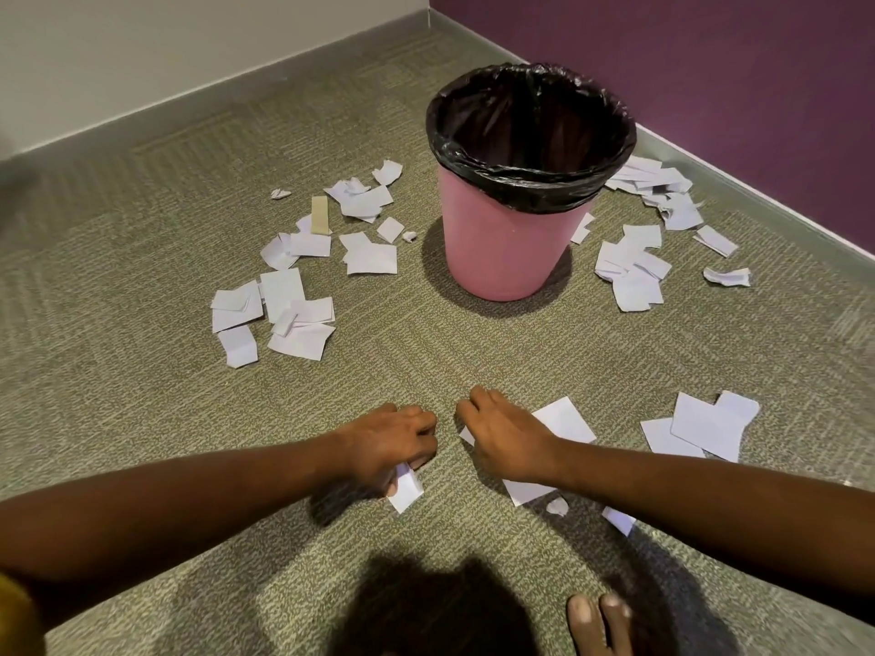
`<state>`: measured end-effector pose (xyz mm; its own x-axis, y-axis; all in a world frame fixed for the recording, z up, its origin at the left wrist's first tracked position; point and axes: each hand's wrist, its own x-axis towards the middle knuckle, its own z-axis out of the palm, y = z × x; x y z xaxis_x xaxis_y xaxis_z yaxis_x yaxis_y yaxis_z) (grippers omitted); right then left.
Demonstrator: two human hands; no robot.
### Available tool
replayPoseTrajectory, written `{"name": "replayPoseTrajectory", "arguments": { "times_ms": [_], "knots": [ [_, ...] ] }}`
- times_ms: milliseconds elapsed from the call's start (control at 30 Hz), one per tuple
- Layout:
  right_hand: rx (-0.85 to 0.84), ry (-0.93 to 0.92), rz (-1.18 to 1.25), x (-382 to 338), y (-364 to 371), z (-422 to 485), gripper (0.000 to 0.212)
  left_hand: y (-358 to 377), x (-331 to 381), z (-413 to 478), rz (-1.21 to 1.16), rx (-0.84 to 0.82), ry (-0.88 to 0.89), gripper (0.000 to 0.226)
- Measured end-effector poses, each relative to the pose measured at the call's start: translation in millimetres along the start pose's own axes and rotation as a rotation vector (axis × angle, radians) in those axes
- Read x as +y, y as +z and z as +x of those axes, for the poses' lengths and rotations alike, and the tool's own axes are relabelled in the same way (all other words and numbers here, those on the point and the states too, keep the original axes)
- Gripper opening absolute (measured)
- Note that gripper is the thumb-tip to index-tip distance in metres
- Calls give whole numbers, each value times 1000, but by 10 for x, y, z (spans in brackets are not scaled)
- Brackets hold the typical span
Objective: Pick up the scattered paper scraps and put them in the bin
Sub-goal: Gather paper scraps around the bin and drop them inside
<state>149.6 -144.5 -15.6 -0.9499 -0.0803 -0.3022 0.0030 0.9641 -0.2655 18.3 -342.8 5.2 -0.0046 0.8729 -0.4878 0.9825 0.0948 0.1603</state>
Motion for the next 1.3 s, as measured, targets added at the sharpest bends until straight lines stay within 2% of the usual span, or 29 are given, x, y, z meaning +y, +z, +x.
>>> {"name": "replayPoseTrajectory", "arguments": {
  "times_ms": [100,300,467,700,800,933,1000,1167,1300],
  "knots": [
    [-7,7,63,38,-10,25,38,3,-48,42,-85,54,24,19],
    [-28,-9,106,109,-28,72,36,-62,-45,154,-269,76,13,14],
    [-48,-9,163,185,-100,109,34,-70,44,243,-568,47,-34,15],
    [-46,-16,162,263,-148,201,22,-55,118,384,-660,67,-52,18],
    [-54,71,274,361,-280,237,17,-95,174,459,-666,100,-49,19],
    [-46,193,485,576,-565,278,28,-143,310,603,-613,184,-2,21],
    [-14,219,547,666,-690,260,28,-142,392,697,-571,229,29,13],
    [88,292,773,786,-919,182,23,-89,570,885,-389,273,102,50],
    [92,341,847,867,-932,117,21,-14,654,973,-288,262,129,49]
  ]
}}
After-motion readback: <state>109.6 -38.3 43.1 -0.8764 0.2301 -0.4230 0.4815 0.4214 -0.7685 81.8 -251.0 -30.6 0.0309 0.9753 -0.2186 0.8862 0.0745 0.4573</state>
